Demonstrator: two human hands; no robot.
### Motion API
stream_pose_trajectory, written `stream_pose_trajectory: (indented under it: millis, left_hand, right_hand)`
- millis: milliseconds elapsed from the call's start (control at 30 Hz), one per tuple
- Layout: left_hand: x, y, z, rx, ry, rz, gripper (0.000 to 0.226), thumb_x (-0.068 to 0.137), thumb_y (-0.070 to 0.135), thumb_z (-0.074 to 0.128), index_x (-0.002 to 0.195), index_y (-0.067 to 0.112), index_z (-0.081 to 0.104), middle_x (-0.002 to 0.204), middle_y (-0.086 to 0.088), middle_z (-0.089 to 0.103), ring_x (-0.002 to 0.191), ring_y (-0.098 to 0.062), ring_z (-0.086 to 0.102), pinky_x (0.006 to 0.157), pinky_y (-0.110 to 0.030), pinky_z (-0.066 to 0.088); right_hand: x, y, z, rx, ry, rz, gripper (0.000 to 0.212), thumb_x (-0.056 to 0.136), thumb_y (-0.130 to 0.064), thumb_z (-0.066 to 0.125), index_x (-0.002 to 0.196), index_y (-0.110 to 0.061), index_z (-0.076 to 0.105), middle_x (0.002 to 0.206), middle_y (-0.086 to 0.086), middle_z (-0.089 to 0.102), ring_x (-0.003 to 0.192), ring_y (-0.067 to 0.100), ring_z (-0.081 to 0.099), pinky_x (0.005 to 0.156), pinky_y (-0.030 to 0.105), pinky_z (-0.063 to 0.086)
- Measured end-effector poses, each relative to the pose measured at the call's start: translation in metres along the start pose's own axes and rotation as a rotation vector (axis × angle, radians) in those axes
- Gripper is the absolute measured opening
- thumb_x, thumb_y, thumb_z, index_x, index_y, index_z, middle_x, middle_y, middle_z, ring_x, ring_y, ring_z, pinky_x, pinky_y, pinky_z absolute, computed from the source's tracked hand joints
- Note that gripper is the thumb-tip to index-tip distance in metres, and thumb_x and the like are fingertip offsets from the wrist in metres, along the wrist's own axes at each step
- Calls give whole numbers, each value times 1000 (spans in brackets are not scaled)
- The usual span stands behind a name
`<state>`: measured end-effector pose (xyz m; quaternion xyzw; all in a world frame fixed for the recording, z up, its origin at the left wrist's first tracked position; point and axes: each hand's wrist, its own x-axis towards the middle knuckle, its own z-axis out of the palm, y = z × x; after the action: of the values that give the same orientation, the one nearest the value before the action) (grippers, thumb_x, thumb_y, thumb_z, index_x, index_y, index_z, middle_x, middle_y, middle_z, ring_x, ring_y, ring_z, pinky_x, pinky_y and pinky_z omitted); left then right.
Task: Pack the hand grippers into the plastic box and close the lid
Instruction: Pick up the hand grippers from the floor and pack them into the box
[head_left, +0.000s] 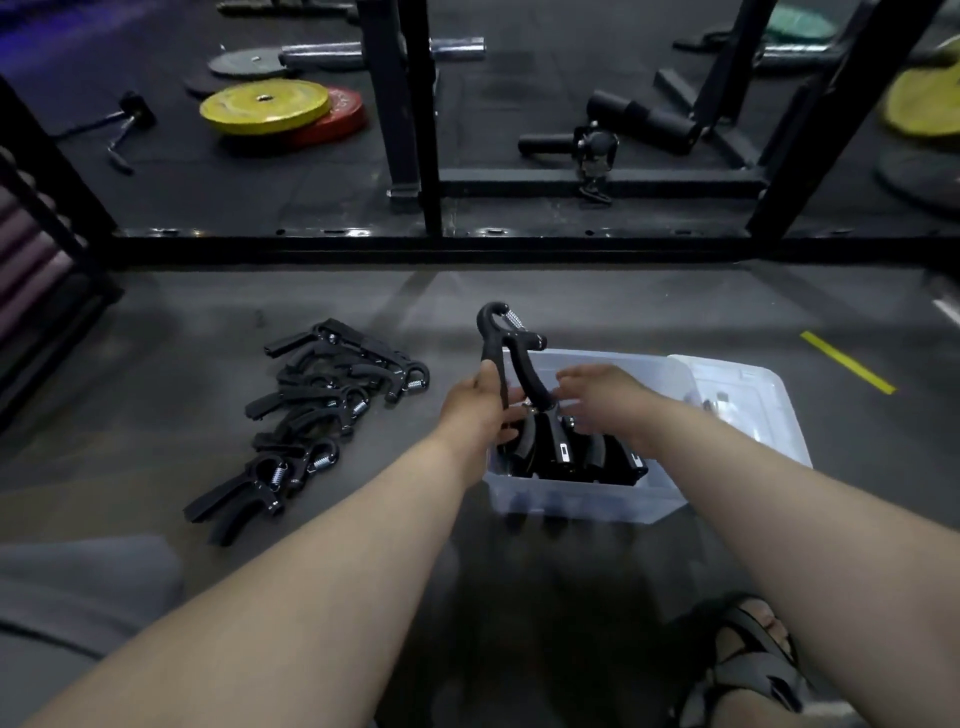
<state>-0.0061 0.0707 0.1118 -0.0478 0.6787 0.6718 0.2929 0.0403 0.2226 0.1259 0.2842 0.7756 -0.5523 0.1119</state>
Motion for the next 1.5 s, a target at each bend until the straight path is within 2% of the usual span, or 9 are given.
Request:
stream_pose_trajectory:
  millis: [100,233,367,567,733,867,1167,1300,1500]
  left_hand:
    - [-8,1,-8,-42,-112,-35,43,104,46,30,101,12,55,99,-6,72,84,-21,70,72,-33,49]
    - [-11,6,-14,37,-97,-6,42,97,51,42,92,16,65,98,-5,74,90,-26,71,82,-38,55]
    - [-12,6,-2,472,-60,131,33,86,52,50,92,21,60,90,-2,68,87,-26,64,77,-33,52]
    - [-9,-23,18,755,-120,358,31,69,49,64,93,32,55,92,8,61,93,-17,61,74,-24,47]
    - [17,-48,0,1018,37,453,44,88,47,52,129,34,46,130,6,57,130,-16,44,108,-34,27]
    - [34,-59,-17,1280,-36,412,60,94,44,45,150,33,24,162,6,15,149,-12,6,116,-36,7]
    - [38,-54,-22,1394,-43,233,48,94,37,41,141,33,40,158,4,26,146,-18,20,116,-44,17]
    - [26,-28,-18,1206,-167,83,34,87,26,42,116,21,58,131,-9,57,116,-32,56,99,-39,45]
    - [14,-17,-13,1201,-152,139,35,82,36,40,105,16,58,115,-12,61,100,-34,60,89,-39,52]
  right_hand:
    - [-13,2,9,35,-71,27,33,101,-11,37,121,-16,63,111,11,72,97,24,72,98,44,52]
    - [-28,-7,12,93,22,-9,27,99,-19,47,119,-18,65,101,3,72,87,20,69,86,36,55]
    - [-30,-22,20,329,-32,68,34,98,-43,50,117,-18,63,109,9,67,92,24,63,87,42,51]
    - [-11,4,32,544,70,94,26,101,-16,48,120,-7,62,110,20,70,94,32,68,75,42,57]
    - [10,37,2,495,23,91,17,98,-9,51,105,-8,67,89,11,70,75,23,65,68,35,53]
    - [16,37,-15,478,95,79,14,97,-8,51,96,-17,62,74,-1,70,72,15,65,72,36,55]
    - [-13,31,-11,440,114,122,18,98,-5,46,88,-12,59,70,3,64,61,18,62,54,29,47]
    - [-39,22,-23,397,234,156,23,96,-1,41,86,-6,61,59,5,57,47,18,53,56,29,40]
    - [-39,17,-18,341,335,214,26,91,5,40,80,-5,61,67,12,58,55,23,50,54,29,43]
